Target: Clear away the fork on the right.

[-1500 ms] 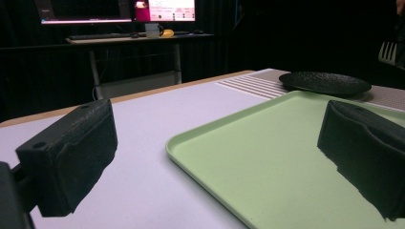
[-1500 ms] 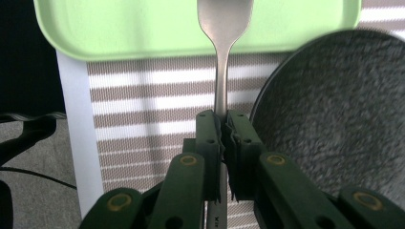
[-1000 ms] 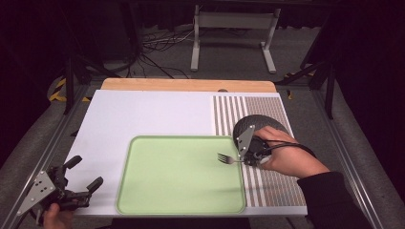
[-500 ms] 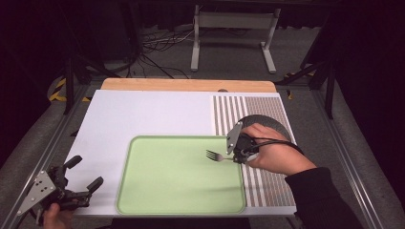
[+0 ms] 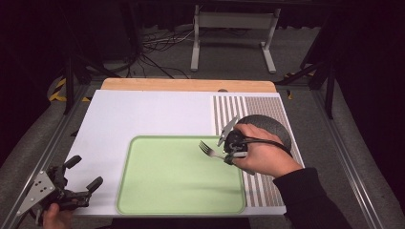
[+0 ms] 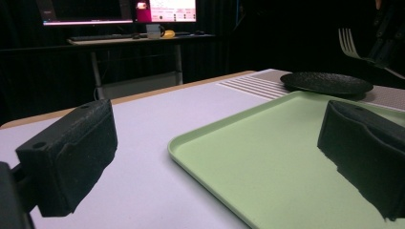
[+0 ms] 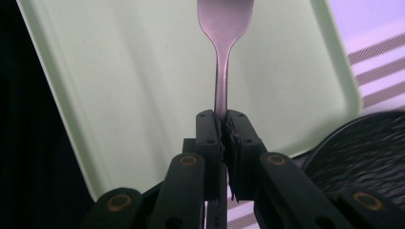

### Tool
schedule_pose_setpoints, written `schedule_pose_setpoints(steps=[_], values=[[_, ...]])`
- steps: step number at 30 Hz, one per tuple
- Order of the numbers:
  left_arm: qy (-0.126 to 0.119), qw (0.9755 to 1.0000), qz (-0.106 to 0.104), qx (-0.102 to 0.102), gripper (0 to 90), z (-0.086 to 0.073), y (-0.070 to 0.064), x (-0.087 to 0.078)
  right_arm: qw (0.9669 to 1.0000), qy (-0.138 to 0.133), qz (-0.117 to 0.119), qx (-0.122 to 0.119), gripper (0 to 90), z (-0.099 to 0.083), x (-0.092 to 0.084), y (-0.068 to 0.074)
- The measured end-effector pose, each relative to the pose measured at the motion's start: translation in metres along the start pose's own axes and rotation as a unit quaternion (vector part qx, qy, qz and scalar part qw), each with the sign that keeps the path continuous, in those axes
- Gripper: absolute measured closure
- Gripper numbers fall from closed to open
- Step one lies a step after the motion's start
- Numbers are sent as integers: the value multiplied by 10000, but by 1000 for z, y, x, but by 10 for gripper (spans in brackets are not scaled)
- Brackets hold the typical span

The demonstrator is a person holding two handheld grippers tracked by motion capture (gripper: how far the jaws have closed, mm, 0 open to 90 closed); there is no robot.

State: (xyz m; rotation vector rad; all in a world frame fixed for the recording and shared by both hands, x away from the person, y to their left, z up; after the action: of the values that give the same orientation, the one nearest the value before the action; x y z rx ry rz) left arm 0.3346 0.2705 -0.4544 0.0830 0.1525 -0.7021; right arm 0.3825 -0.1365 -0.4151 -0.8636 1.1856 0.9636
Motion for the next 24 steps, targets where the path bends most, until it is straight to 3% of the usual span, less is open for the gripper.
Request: schedule_pose_setpoints(steps=[2, 5, 8, 12, 15, 19, 24], values=[[-2, 10000, 2, -1, 4, 0, 0, 0, 9991, -17, 152, 391, 843, 2, 2, 4], [-9, 10000, 2, -29, 4, 0, 0, 0, 9975, 11, 177, 691, 843, 2, 5, 6], [-11, 10000, 7, -32, 3, 0, 1, 0, 9935, 36, 277, 1103, 842, 3, 7, 9], [-18, 10000, 12, -23, 3, 0, 1, -1, 9888, -55, 315, 1454, 842, 7, 8, 9], [-19, 10000, 17, -30, 3, 0, 1, -1, 9834, 6, 398, 1772, 842, 9, 10, 12], [-23, 10000, 21, -38, 3, 0, 1, -1, 9809, 86, 270, 1926, 842, 10, 13, 11], [-27, 10000, 24, -41, 3, 1, 1, -1, 9692, 130, 141, 2454, 842, 12, 17, 7]])
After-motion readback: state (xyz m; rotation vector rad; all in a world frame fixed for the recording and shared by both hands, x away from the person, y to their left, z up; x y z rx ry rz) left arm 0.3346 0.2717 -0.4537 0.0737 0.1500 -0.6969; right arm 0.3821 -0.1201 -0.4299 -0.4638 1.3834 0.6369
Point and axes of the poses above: each handheld gripper's, and its own axes: x roughly forward along the jaws, z roughly out of its top, y roughly to its left, the point moved 9 cm from there along x, roughly forward along the jaws, and after that the axes turned 6 degrees about y, right-handed, at the moved point
